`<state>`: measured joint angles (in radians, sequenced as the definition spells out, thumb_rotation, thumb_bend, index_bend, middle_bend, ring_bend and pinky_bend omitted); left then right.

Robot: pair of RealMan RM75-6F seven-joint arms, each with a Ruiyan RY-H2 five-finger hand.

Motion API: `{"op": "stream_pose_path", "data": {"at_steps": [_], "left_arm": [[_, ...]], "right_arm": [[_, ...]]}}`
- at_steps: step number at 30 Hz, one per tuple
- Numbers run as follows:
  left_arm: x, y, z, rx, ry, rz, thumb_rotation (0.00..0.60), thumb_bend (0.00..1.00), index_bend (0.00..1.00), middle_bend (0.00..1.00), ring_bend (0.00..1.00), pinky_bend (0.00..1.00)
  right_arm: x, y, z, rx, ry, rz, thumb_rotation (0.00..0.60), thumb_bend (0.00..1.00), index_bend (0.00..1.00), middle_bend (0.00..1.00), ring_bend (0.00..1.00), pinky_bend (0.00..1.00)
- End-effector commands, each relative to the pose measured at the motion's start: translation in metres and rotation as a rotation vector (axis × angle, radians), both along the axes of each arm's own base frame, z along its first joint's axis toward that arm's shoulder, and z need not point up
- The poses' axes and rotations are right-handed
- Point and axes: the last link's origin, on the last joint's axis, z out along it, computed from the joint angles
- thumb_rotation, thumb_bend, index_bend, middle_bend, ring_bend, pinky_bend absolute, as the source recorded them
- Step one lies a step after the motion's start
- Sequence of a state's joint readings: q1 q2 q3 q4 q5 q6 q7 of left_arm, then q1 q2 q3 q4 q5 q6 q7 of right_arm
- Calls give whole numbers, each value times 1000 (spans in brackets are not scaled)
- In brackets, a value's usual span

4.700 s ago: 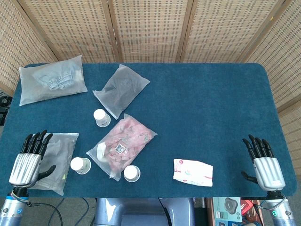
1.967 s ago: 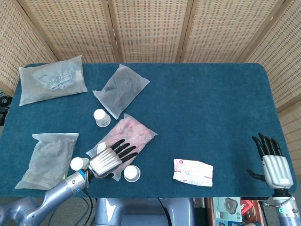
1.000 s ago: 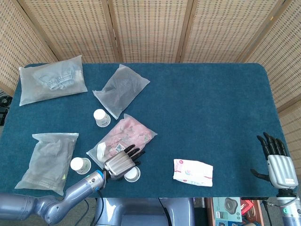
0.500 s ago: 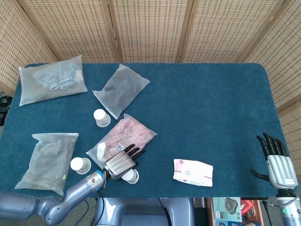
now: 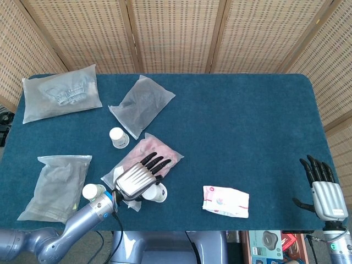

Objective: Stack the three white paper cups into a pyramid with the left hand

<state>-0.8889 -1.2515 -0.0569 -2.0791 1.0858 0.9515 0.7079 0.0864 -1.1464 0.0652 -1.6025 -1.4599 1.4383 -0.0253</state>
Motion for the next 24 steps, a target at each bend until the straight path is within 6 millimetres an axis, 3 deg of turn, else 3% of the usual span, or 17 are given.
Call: {"op": "stream_pose_path", "data": {"at_steps": [1, 8, 12, 17, 24], "left_arm": [[-2, 6, 24, 59, -21, 15, 600, 219, 498, 0, 0, 0], [-38, 27, 68, 207, 72, 86, 600, 218, 498, 0, 0, 0], [-83, 52, 101, 318, 115, 227, 600, 219, 498, 0, 0, 0], [-114, 70, 116, 359, 128, 325, 600, 218, 497, 0, 0, 0], [-143, 89, 120, 386, 128, 429, 600, 219, 498, 0, 0, 0]], "right_arm": [[0, 0, 0, 2, 0, 0, 600, 127, 0, 0, 0, 0], [1, 1, -1, 4, 5, 2, 600, 127, 0, 0, 0, 0], [3, 2, -5, 19, 14, 4, 600, 126, 0, 0, 0, 0], [4, 2, -7, 23, 18, 5, 600, 127, 0, 0, 0, 0], [3, 1, -9, 26, 22, 2, 600, 127, 0, 0, 0, 0]]}}
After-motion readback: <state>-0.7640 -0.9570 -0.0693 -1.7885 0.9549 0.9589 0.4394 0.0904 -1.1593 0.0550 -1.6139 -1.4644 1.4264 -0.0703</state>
